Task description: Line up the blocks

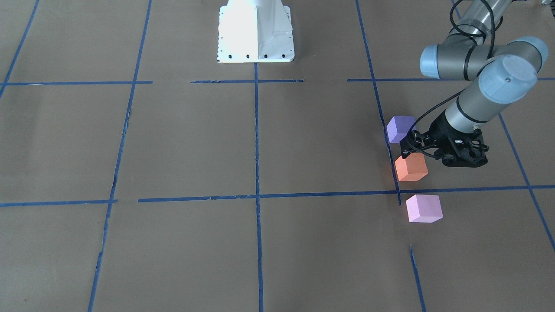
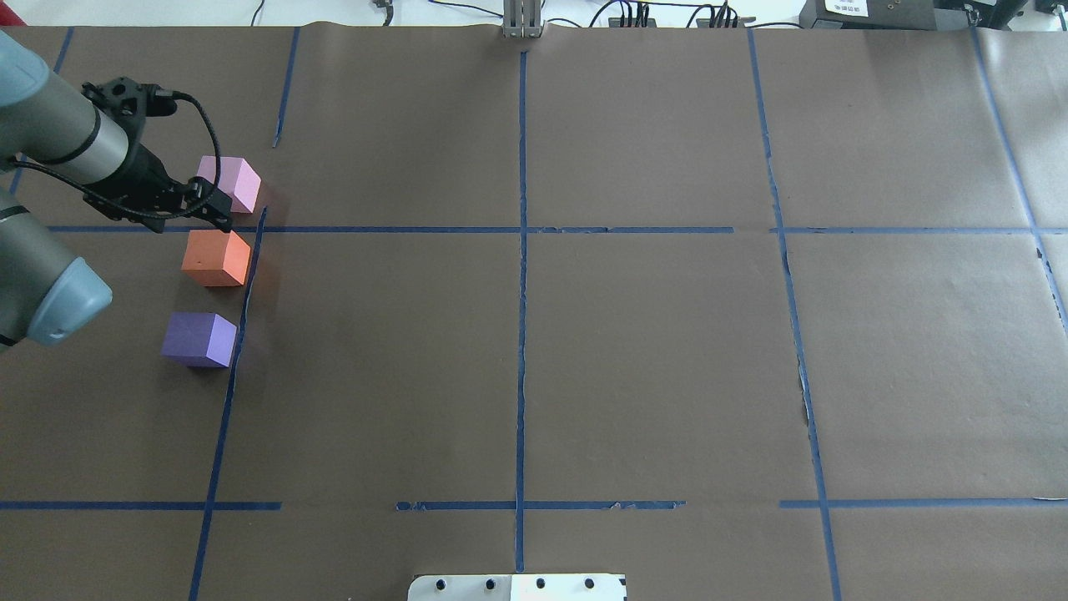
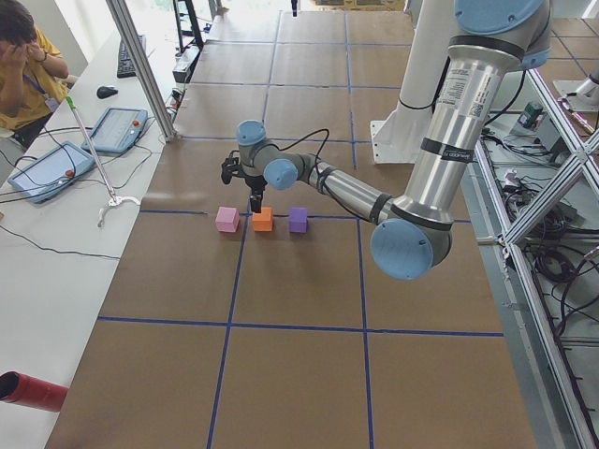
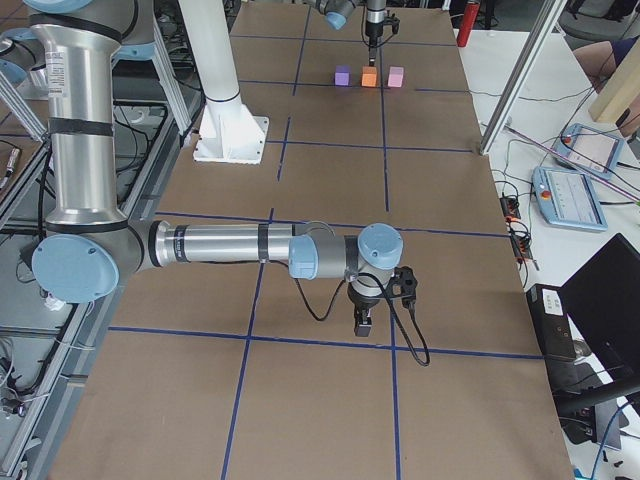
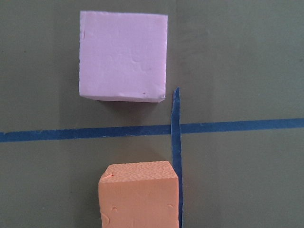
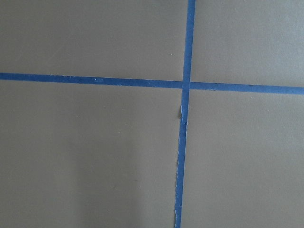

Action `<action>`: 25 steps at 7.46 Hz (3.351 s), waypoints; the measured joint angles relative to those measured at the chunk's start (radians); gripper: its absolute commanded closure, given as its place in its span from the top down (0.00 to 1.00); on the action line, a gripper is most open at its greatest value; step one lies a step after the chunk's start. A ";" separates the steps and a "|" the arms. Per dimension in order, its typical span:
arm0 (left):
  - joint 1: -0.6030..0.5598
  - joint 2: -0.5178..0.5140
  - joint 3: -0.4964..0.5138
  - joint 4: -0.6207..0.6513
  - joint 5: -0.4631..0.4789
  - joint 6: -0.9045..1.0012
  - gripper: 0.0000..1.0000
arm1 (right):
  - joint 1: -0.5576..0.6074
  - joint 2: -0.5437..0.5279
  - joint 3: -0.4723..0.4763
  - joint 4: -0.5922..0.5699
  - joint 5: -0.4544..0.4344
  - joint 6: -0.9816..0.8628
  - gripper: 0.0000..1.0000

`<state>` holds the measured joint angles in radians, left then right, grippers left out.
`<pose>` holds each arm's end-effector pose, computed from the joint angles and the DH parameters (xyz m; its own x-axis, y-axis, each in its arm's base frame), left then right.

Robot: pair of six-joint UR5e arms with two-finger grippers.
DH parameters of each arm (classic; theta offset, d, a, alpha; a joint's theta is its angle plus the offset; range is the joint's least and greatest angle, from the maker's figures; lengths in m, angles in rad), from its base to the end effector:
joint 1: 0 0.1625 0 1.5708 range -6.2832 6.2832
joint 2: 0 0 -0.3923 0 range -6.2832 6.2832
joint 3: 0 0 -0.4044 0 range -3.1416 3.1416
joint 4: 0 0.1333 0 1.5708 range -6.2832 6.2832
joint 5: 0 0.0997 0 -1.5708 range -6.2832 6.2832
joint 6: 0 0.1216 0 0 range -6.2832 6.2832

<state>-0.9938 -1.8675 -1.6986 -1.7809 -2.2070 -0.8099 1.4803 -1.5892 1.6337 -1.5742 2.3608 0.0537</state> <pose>0.2879 -0.5542 0.3908 0.6505 0.0174 -0.7593 0.0461 0.9970 0.0623 0.0016 -0.5021 0.6182 0.7022 -0.0391 0.7109 0.0527 0.9986 0.0029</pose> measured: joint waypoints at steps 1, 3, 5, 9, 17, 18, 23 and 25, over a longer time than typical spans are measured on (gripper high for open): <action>-0.036 -0.002 -0.025 0.033 0.001 0.001 1.00 | 0.000 0.000 0.000 0.000 0.000 0.000 1.00; -0.067 0.001 -0.048 0.071 0.001 0.063 1.00 | 0.000 0.000 0.000 0.000 0.000 0.000 1.00; -0.142 0.027 -0.032 0.103 0.001 0.308 1.00 | 0.000 0.000 0.000 0.000 0.000 0.000 1.00; -0.402 0.124 0.079 0.124 -0.084 0.707 1.00 | 0.000 0.000 0.000 0.000 0.000 0.000 1.00; -0.581 0.250 0.125 0.126 -0.126 0.890 1.00 | 0.000 0.000 0.000 0.000 0.000 0.000 1.00; -0.585 0.258 0.131 0.127 -0.125 0.905 1.00 | 0.000 0.000 0.000 0.000 0.000 0.000 1.00; -0.595 0.273 0.124 0.252 -0.196 0.911 1.00 | 0.000 0.000 0.000 0.000 0.000 0.000 1.00; -0.605 0.267 0.126 0.299 -0.203 0.911 1.00 | 0.000 0.000 0.000 -0.001 0.000 0.000 1.00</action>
<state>-1.5991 -1.6005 -1.5725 -1.4819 -2.4105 0.1015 1.4803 -1.5892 1.6337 -1.5749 2.3608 0.0537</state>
